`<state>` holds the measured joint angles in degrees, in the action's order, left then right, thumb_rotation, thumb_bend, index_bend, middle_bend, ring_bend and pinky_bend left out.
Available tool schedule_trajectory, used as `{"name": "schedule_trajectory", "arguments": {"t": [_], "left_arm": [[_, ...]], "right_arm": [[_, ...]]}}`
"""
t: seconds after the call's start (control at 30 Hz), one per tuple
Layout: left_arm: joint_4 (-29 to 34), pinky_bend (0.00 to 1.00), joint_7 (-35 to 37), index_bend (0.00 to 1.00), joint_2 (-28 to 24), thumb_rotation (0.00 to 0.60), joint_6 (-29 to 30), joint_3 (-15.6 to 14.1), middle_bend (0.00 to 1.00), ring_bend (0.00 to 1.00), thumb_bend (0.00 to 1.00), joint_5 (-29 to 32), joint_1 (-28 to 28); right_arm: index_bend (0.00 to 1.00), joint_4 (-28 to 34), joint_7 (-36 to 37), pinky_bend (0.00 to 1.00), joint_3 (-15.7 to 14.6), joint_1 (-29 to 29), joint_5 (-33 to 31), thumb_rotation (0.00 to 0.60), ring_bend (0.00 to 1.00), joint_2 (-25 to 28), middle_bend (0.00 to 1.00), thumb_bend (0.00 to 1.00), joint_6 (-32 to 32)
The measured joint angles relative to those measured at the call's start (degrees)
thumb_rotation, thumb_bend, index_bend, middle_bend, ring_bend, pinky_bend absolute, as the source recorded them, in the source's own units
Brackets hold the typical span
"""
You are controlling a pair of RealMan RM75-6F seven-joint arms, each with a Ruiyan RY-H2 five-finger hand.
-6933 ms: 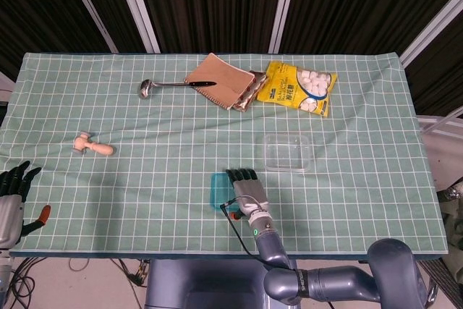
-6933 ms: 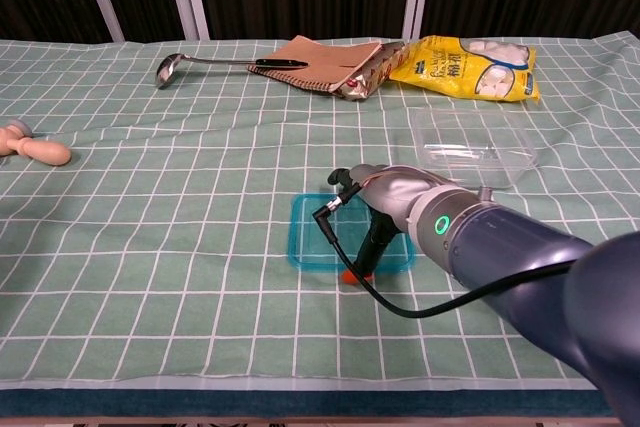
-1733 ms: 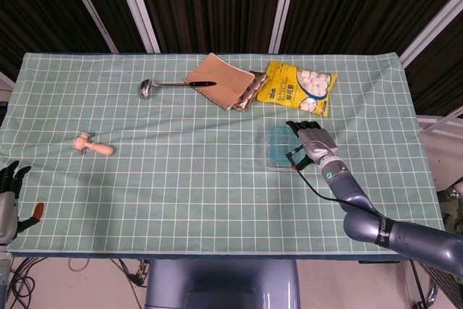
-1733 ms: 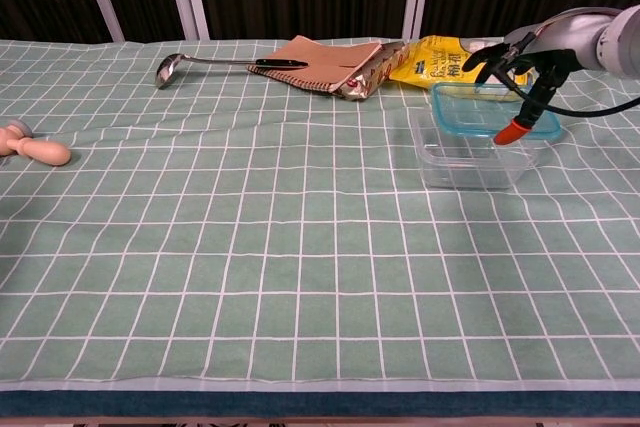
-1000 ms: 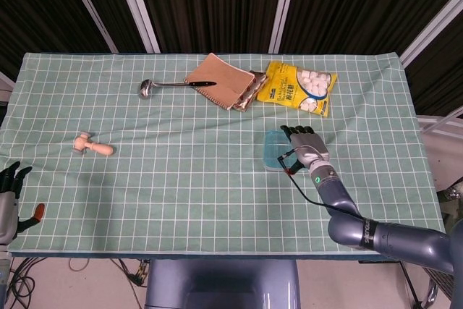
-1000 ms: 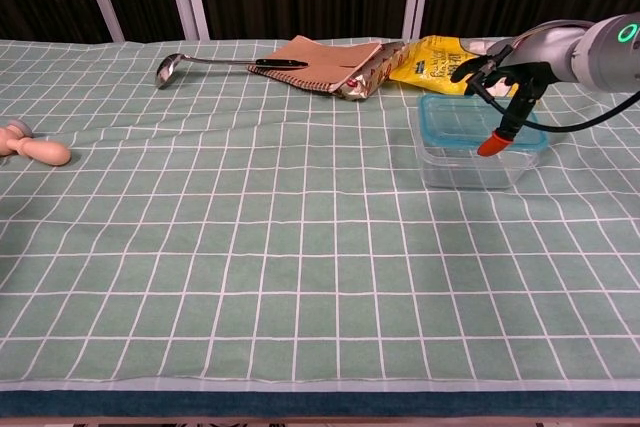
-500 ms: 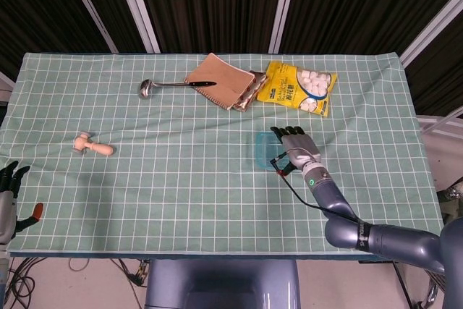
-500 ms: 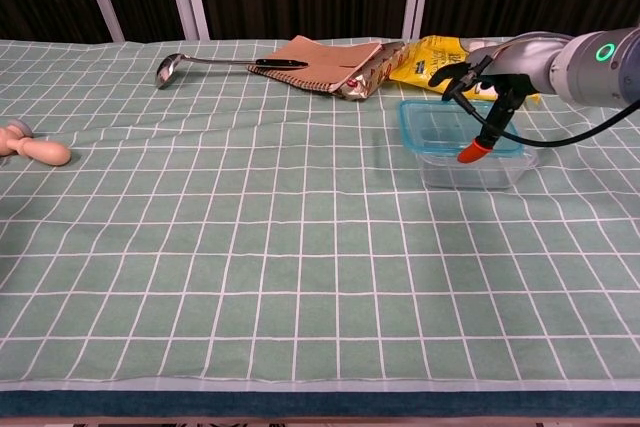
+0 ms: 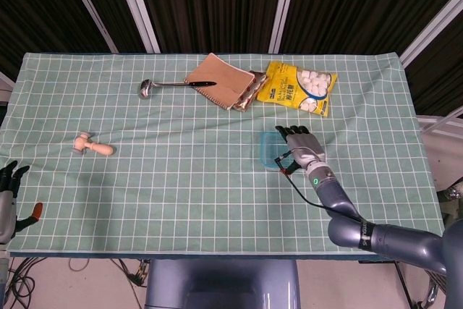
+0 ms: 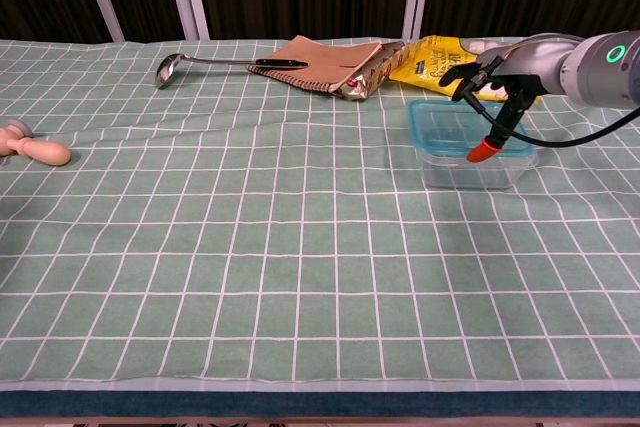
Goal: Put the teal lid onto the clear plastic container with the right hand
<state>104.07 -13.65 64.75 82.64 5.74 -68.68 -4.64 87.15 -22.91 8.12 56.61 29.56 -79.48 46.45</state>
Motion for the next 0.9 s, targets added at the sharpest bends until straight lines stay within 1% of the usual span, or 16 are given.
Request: {"name": "schedule_trajectory", "arguments": {"t": [0.5,0.9], "left_arm": [[-0.4,0.0,-0.6,0.13,0.4,0.6,0.5,-0.1,0.0,0.0,0.35,-0.2,0.0],[-0.6,0.0,-0.8,0.13,0.5,0.6,0.5,-0.1,0.0,0.0,0.35,-0.1,0.0]], "right_arm": [[0.0,-1.2,3.5,0.0,-0.1,-1.9,3.2,0.6,0.06,0.7,0.48,0.29,-1.9],[0.0,-1.8,4.6,0.0,-0.2,-2.7,4.8,0.6,0.06,0.4,0.48,0.29,-2.2]]}}
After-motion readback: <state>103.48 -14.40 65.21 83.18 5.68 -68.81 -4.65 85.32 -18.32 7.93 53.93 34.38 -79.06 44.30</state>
